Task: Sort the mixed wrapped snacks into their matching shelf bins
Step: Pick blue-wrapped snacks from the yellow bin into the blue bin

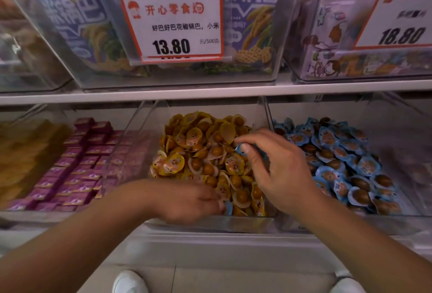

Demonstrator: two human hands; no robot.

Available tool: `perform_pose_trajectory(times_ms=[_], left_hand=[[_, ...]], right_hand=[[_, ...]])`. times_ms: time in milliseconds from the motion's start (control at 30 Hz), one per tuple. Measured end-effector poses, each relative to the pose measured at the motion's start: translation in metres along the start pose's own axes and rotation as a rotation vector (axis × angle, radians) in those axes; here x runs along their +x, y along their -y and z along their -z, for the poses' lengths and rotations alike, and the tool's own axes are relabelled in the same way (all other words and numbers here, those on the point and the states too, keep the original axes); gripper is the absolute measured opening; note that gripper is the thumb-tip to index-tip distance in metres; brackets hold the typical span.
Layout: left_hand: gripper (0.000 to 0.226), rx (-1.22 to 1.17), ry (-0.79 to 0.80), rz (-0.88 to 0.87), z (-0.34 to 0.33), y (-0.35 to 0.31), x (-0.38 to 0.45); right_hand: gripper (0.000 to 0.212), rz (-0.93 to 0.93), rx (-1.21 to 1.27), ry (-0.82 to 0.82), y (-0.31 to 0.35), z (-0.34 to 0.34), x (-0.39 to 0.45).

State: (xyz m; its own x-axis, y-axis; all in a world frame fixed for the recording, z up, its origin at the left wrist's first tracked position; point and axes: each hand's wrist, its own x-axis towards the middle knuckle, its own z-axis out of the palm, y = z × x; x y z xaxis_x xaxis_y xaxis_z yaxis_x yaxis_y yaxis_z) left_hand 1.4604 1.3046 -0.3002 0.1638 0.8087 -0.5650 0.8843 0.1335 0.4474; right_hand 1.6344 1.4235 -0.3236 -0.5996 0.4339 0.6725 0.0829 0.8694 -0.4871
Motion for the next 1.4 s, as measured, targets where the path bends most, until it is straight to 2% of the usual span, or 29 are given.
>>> perform_pose_trajectory(times_ms=[67,333,433,533,667,767,967,1100,1267,1400], left_hand=[[0.035,0.051,0.036,0.043,-0.001,0.005,0.003],[0.039,0.042,-0.07,0.205,-0.001,-0.002,0.028],[0.056,-0.01,-0.135,0.257,-0.012,-0.014,0.037],[0.068,-0.05,-0.117,0.238,-0.014,-0.018,0.042],[0.053,-0.198,-0.137,0.15,-0.016,-0.017,0.04],[0.017,-0.288,-0.162,0.141,-0.015,-0.015,0.04],[0.021,-0.608,-0.215,0.101,-0.011,-0.008,0.035],[0.009,-0.976,-0.227,0.004,-0.01,-0.004,0.029],[0.008,-1.444,-0.478,0.059,-0.008,0.0,0.025],[0.018,-1.794,-0.632,-0.015,0.001,-0.002,0.013]], right_hand=[[0.018,-0.013,0.006,0.004,0.001,0.0,-0.001],[0.018,-0.019,-0.014,-0.016,0.002,-0.002,-0.001],[0.019,-0.016,-0.02,-0.021,0.002,-0.001,0.0],[0.018,-0.02,-0.028,-0.028,0.002,-0.001,-0.001],[0.019,-0.019,-0.019,-0.034,0.002,-0.001,-0.002],[0.018,-0.012,-0.01,-0.031,0.002,-0.002,-0.002],[0.017,-0.016,-0.02,-0.025,0.002,0.0,-0.002],[0.018,-0.015,-0.011,-0.007,0.003,0.001,0.001],[0.018,-0.038,0.008,0.011,0.008,0.005,0.002],[0.018,-0.17,0.089,-0.019,0.021,0.01,0.007]])
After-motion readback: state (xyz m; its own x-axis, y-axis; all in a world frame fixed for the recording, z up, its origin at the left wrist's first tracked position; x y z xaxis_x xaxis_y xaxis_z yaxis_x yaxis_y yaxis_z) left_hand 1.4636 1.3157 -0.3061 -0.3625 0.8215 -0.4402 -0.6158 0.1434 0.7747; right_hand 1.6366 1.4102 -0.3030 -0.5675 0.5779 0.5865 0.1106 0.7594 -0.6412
